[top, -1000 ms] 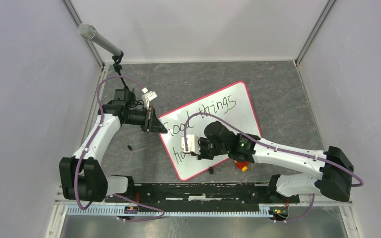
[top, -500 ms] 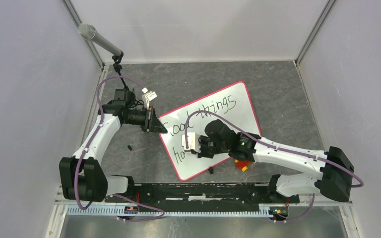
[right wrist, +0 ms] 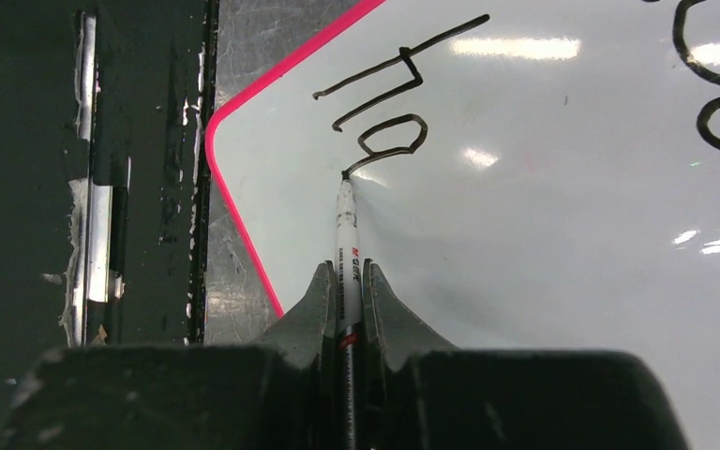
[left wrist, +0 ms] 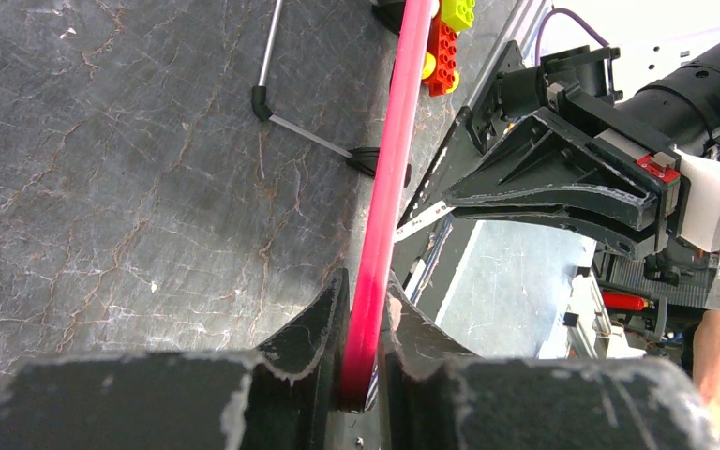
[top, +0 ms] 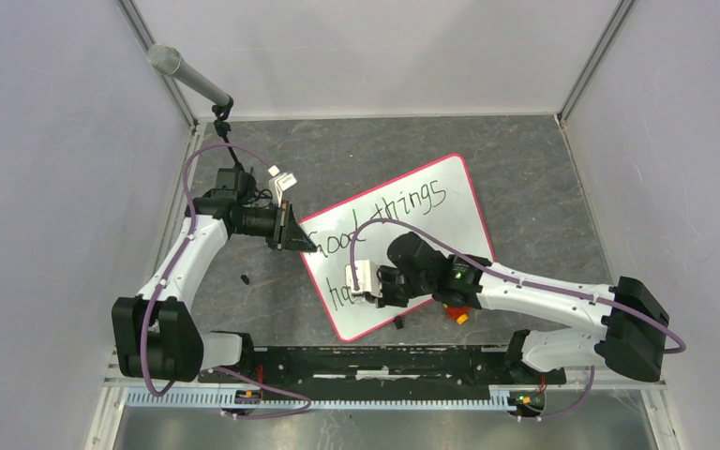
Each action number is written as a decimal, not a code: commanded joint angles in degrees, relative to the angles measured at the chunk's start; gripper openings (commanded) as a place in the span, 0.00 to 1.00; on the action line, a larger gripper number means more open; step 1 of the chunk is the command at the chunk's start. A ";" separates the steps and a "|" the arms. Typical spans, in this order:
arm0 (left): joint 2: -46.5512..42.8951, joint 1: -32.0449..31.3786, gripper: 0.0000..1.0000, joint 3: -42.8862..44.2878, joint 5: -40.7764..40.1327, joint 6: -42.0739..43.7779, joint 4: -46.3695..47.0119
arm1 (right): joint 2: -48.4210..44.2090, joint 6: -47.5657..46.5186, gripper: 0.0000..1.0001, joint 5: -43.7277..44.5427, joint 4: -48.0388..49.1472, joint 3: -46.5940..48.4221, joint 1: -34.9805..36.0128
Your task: Write a sentence on the whiteboard
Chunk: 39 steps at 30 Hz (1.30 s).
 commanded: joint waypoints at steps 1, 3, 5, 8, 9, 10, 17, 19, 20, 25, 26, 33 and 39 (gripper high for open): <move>-0.12 -0.21 0.02 1.10 -4.18 1.24 2.48 | -0.89 -2.00 0.00 1.68 -2.41 -0.04 -0.08; 0.09 -0.21 0.02 1.10 -4.27 1.33 2.46 | -1.64 -2.45 0.00 0.50 -3.59 1.75 -0.10; 0.24 -0.25 0.02 1.11 -4.24 1.42 2.46 | -2.63 -2.46 0.00 0.11 -4.45 3.49 -0.10; 0.42 -0.21 0.02 1.19 -4.25 1.44 2.48 | -3.58 -2.43 0.00 1.25 -5.06 4.91 -0.43; 0.50 -0.26 0.02 1.23 -4.18 1.42 2.46 | -3.56 -2.38 0.00 1.79 -4.98 4.96 -0.53; 0.50 -0.24 0.02 1.27 -4.11 1.39 2.42 | -3.48 -2.43 0.00 2.48 -4.74 4.81 -0.71; 0.21 -0.21 0.02 1.28 -4.09 1.25 2.47 | -2.34 -2.01 0.00 5.44 -2.39 4.65 -0.80; 0.24 -0.22 0.02 1.27 -4.11 1.29 2.48 | -1.80 -1.76 0.00 5.34 -1.89 4.95 -0.76; 0.22 -0.19 0.02 1.27 -4.07 1.25 2.47 | -1.61 -1.66 0.00 5.21 -1.51 5.10 -0.77; 0.14 -0.24 0.03 1.10 -4.15 1.43 2.44 | -0.85 -1.39 0.00 4.55 -0.92 5.97 -0.80; 0.18 -0.26 0.02 1.10 -4.18 1.41 2.48 | -0.73 -1.44 0.00 4.74 -0.94 6.06 -0.80; 0.16 -0.20 0.02 1.35 -4.16 1.26 2.47 | -0.83 -2.92 0.00 8.00 -2.40 6.74 -1.69; 0.15 -0.25 0.02 1.37 -4.11 1.29 2.47 | -0.66 -3.28 0.00 8.34 -2.83 9.36 -4.17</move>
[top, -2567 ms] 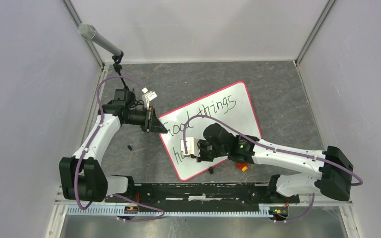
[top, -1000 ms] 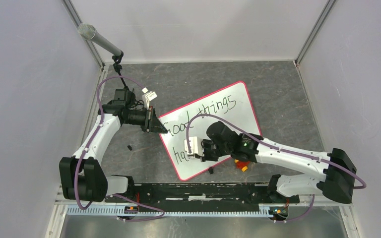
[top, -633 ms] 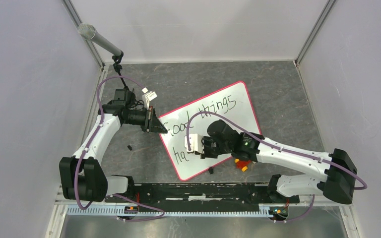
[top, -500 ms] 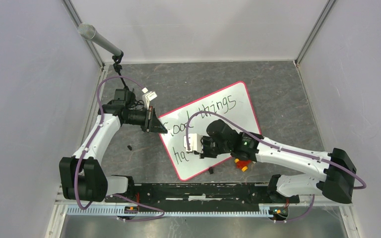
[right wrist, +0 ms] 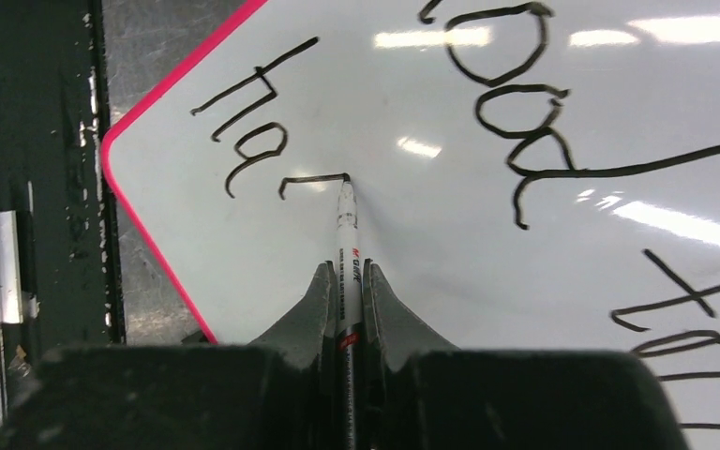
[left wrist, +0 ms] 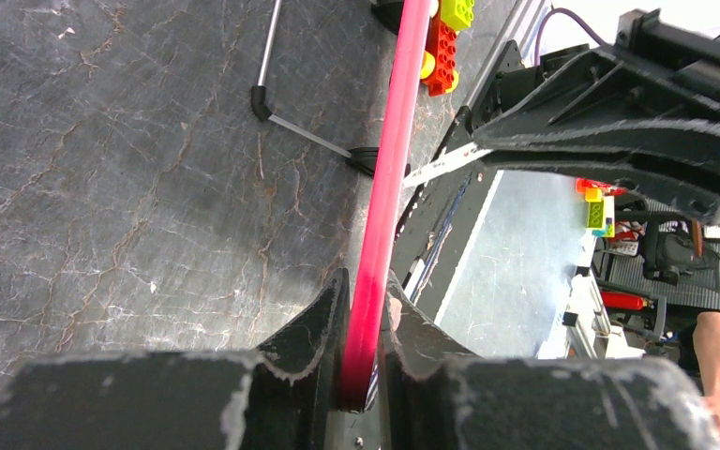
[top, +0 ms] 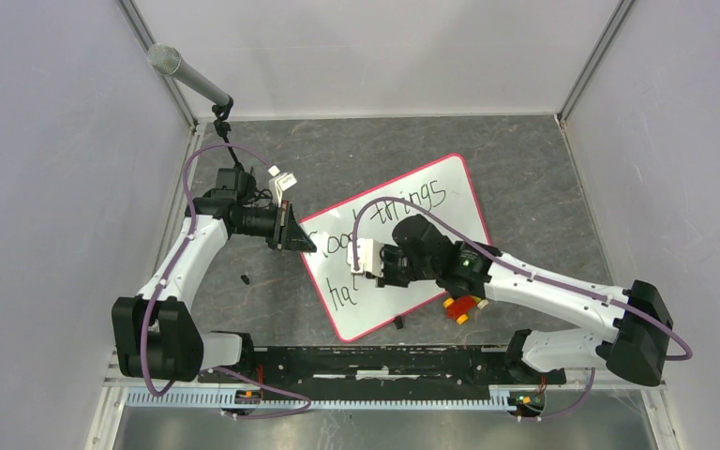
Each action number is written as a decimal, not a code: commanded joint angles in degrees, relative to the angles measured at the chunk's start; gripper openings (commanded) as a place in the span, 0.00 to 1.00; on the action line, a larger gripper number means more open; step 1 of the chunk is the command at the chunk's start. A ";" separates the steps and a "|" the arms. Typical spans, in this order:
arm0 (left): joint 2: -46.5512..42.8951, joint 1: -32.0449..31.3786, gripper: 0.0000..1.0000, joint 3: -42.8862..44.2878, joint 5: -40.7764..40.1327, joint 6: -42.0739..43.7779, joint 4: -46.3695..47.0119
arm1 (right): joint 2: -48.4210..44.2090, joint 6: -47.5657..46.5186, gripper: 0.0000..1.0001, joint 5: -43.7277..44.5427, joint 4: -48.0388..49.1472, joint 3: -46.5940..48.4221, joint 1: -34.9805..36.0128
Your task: Write a sentence on the whiteboard
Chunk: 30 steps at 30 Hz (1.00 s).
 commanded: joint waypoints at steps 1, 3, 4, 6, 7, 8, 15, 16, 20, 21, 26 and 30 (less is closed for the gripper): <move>0.14 -0.27 0.02 1.34 -4.18 1.27 2.48 | 0.45 -1.01 0.00 2.82 0.98 4.25 -1.80; 0.23 -0.24 0.02 1.51 -4.17 1.16 2.50 | 0.71 -1.01 0.00 2.31 1.03 4.65 -1.78; 0.26 -0.22 0.03 1.58 -4.18 1.20 2.46 | 0.76 -0.97 0.00 1.92 0.93 4.75 -1.78; 0.16 -0.23 0.02 1.61 -4.21 1.20 2.48 | 1.04 -1.01 0.00 1.24 0.59 4.55 -1.78; 0.15 -0.23 0.02 1.66 -4.25 1.16 2.50 | 1.03 -1.01 0.00 1.08 0.43 4.27 -1.78; 0.22 -0.25 0.02 1.60 -4.27 1.18 2.49 | 1.03 -1.01 0.00 0.92 0.20 3.78 -1.78; 0.24 -0.22 0.02 1.51 -4.41 1.35 2.50 | 0.01 -0.34 0.00 -1.64 -0.91 -0.45 -1.57; 0.24 -0.21 0.02 1.52 -4.37 1.33 2.50 | -0.26 -0.24 0.00 -1.90 -0.99 -1.25 -1.44; 0.27 -0.19 0.02 1.47 -4.44 1.34 2.50 | -1.25 0.13 0.00 -2.94 -1.20 -4.46 -0.55; 0.29 -0.19 0.02 1.43 -4.44 1.45 2.50 | -1.39 0.13 0.00 -3.23 -1.22 -5.29 -0.07; 0.45 -0.20 0.02 1.35 -4.44 1.56 2.50 | -0.53 0.63 0.00 -5.88 -0.80 -7.45 2.94; 0.34 -0.19 0.02 1.43 -4.53 1.40 2.50 | 1.17 0.31 0.00 -7.65 -0.93 -5.24 4.44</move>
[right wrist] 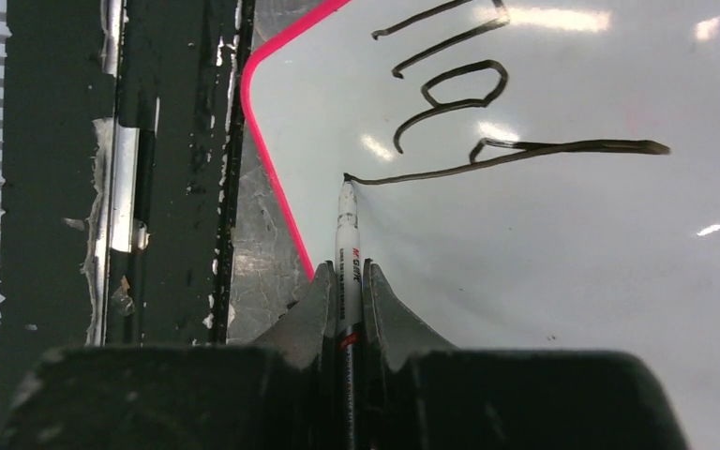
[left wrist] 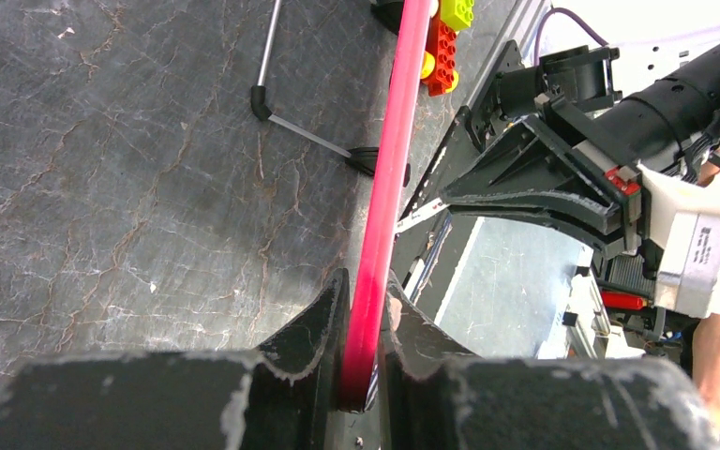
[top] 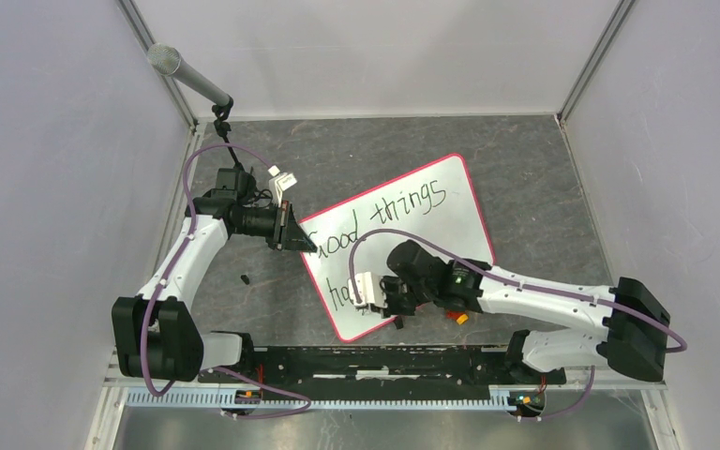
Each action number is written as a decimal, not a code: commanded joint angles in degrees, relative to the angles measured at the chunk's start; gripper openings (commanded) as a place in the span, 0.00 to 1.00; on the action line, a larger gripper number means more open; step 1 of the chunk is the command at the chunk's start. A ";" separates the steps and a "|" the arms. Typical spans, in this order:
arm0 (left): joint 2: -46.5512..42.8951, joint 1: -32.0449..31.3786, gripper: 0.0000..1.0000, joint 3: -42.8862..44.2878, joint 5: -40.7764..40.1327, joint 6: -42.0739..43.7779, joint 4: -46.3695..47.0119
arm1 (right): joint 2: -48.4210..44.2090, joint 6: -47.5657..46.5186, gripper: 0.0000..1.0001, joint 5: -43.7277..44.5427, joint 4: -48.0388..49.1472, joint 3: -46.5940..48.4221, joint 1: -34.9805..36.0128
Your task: Write a sentence on the whiteboard
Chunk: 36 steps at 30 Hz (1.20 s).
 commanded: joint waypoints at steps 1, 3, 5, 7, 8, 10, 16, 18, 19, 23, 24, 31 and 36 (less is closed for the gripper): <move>0.22 -0.24 0.02 1.43 -4.62 1.47 2.46 | 1.44 0.20 0.00 -2.39 0.42 2.75 1.04; 0.14 -0.22 0.03 1.43 -4.72 1.38 2.50 | 0.80 0.16 0.00 -2.70 0.43 4.60 1.01; 0.17 -0.20 0.02 1.59 -4.66 1.59 2.03 | -0.28 0.03 0.00 -1.45 0.65 6.09 0.82; 0.29 -0.20 0.02 1.69 -4.64 1.82 1.80 | -0.94 0.26 0.00 -0.16 0.47 7.29 0.10; 0.22 -0.19 0.02 1.73 -4.56 1.78 1.76 | -1.26 0.35 0.00 -0.18 0.26 7.78 -0.55; 0.29 -0.22 0.02 1.78 -4.38 1.75 1.80 | -1.69 0.85 0.00 0.30 0.52 8.12 -1.73; 0.40 -0.21 0.02 1.95 -4.27 1.69 1.80 | -1.27 1.43 0.00 4.82 1.29 8.28 -3.29; 0.37 -0.19 0.02 1.95 -4.27 1.69 1.80 | -1.05 1.52 0.00 5.43 1.47 8.30 -3.42; 0.37 -0.19 0.02 1.91 -4.27 1.70 1.80 | -0.94 1.44 0.00 5.75 1.64 8.23 -3.46; 0.36 -0.23 0.02 1.78 -4.44 1.82 1.80 | -0.51 1.00 0.00 5.65 2.18 7.93 -3.58; 0.30 -0.22 0.02 1.70 -4.49 1.83 1.80 | -0.49 0.91 0.00 5.49 2.35 7.88 -3.63; 0.22 -0.21 0.02 1.70 -4.58 1.64 1.80 | -0.83 0.64 0.00 6.50 1.93 8.21 -4.91; 0.23 -0.26 0.02 1.75 -4.53 1.59 1.80 | -1.77 0.20 0.00 6.39 0.65 7.98 -6.55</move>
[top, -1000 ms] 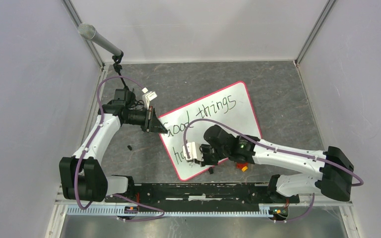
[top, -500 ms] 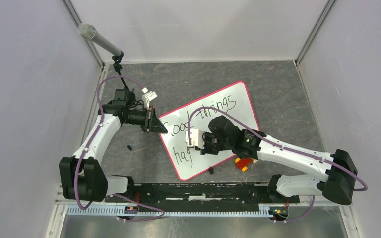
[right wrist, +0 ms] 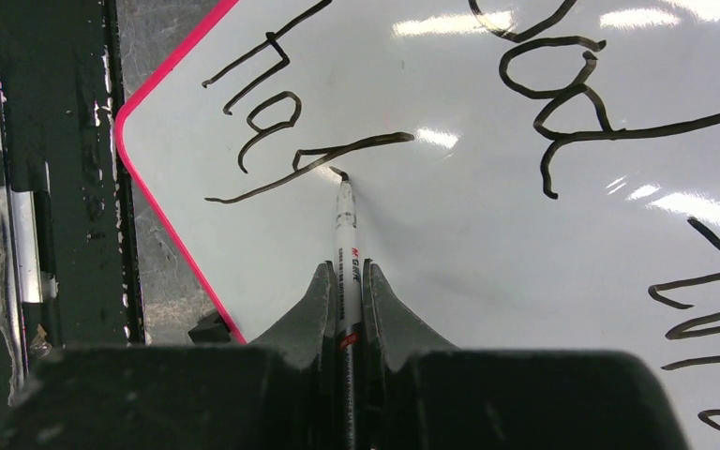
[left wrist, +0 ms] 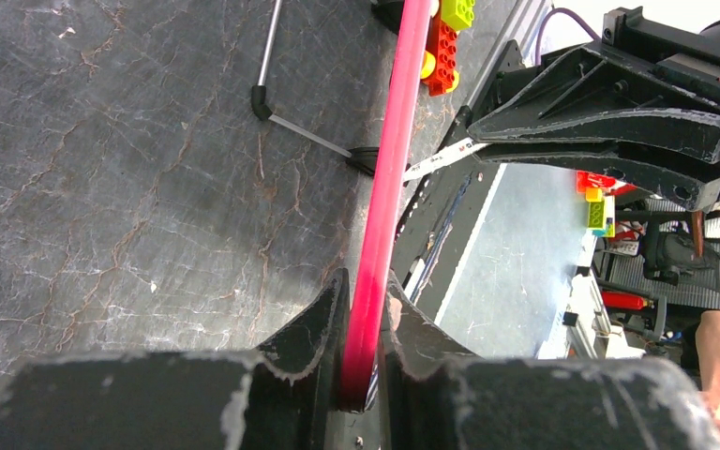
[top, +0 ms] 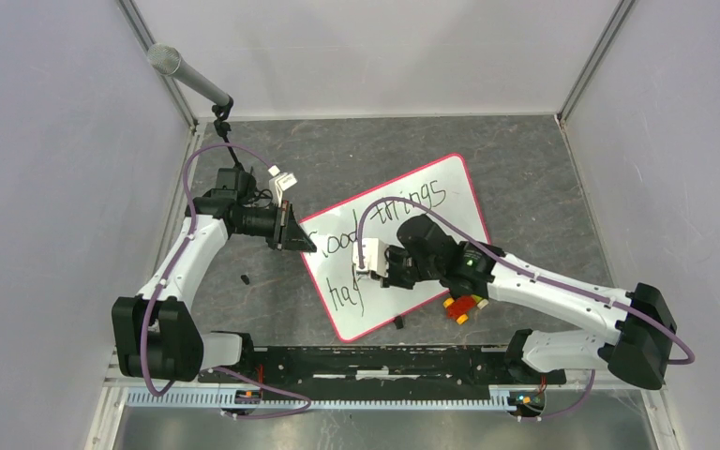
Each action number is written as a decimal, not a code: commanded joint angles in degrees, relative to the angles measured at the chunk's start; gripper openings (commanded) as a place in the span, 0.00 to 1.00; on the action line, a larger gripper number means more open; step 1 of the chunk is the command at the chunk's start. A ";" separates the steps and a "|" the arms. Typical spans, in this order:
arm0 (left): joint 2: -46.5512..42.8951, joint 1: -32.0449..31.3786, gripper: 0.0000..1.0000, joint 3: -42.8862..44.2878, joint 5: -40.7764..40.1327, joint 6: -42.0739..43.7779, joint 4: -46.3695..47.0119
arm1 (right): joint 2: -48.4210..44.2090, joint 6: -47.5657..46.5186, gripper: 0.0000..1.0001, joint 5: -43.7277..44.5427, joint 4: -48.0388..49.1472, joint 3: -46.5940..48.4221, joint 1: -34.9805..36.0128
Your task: Write a sentence on the whiteboard
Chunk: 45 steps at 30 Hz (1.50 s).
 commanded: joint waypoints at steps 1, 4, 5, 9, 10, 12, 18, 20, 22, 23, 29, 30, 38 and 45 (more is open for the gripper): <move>0.32 -0.23 0.02 1.67 -4.49 1.62 1.91 | -1.18 -0.61 0.00 1.48 0.53 1.48 -1.37; 0.44 -0.21 0.02 1.76 -4.53 1.60 1.91 | -1.33 -0.52 0.00 0.29 0.42 -0.34 -1.36; 0.45 -0.24 0.02 1.76 -4.53 1.60 1.86 | -1.37 -0.37 0.00 -0.10 0.33 -1.00 -1.37; 0.32 -0.22 0.02 1.76 -4.61 1.62 1.86 | -1.36 0.08 0.00 -1.42 -0.20 -2.72 -1.28; 0.31 -0.24 0.03 1.76 -4.58 1.62 1.90 | -1.41 0.08 0.00 -1.61 -0.35 -3.04 -1.28; 0.45 -0.19 0.02 1.76 -4.66 1.58 1.92 | -1.61 0.09 0.00 -2.33 -0.71 -3.42 -1.04; 0.73 -0.25 0.02 1.76 -4.59 1.72 1.91 | -0.75 1.12 0.00 -3.15 1.16 -3.54 1.19; 0.65 -0.23 0.02 1.76 -4.63 1.62 1.91 | 0.14 1.25 0.00 -3.11 1.53 -2.71 1.61; 0.34 -0.27 0.02 1.60 -4.75 1.57 1.91 | 0.71 1.24 0.00 -3.09 1.67 -1.91 1.71; 0.20 -0.27 0.02 1.58 -4.73 1.62 1.91 | 0.73 1.16 0.00 -3.04 1.67 -1.65 1.71; 0.42 -0.26 0.03 1.66 -4.67 1.72 1.89 | -1.23 -0.08 0.00 -2.46 0.20 -0.61 1.54; 0.46 -0.19 0.02 1.67 -4.58 1.67 1.91 | -1.83 -0.08 0.00 -2.53 -0.24 -0.54 1.44; 0.33 -0.32 0.02 1.67 -4.41 1.55 1.90 | -2.87 -0.43 0.00 -1.20 -0.95 -0.13 0.17; 0.16 -0.29 0.02 1.63 -4.55 1.65 1.95 | -1.27 -1.48 0.00 0.40 -0.40 -0.09 -0.31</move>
